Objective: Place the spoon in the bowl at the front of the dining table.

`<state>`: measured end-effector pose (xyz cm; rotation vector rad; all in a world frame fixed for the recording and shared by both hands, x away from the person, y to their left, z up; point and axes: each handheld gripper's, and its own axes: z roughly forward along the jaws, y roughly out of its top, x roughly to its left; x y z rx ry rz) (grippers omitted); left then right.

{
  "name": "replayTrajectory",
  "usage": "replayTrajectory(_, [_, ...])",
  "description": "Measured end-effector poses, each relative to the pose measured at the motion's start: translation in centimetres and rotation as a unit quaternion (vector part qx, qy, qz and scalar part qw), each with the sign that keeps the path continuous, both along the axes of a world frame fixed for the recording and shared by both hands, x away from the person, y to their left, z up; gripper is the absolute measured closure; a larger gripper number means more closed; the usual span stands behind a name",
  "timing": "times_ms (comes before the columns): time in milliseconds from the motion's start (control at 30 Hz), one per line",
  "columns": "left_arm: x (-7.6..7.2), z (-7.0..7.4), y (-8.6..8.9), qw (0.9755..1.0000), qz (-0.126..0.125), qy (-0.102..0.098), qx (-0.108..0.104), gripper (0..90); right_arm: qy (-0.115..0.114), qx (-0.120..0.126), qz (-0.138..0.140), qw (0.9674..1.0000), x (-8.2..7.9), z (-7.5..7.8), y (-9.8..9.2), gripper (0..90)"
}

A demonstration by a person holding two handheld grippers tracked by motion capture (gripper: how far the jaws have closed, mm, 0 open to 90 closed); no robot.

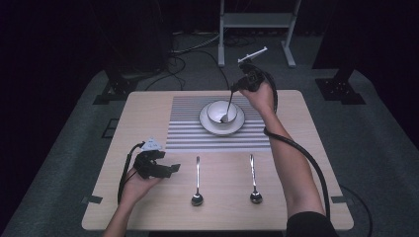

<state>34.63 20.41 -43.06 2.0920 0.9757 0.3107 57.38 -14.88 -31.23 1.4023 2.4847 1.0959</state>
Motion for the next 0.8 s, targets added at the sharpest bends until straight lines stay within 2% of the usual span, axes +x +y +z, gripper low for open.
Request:
replayTrajectory(200, [0.1,-0.1,-0.1,1.0,-0.002,0.003,0.004,17.1,0.011,0.002,-0.001,0.9999,0.0,-1.1,-0.8,87.0])
replayTrajectory(533, [0.1,0.0,0.0,1.0,0.0,0.001,0.004,17.1,0.022,0.002,-0.009,0.9997,0.0,-2.0,-2.2,83.4])
replayTrajectory(800, [0.1,-0.1,0.0,1.0,-0.002,0.0,0.008,17.1,0.04,-0.001,-0.019,0.999,-0.2,-2.8,-3.2,78.3])
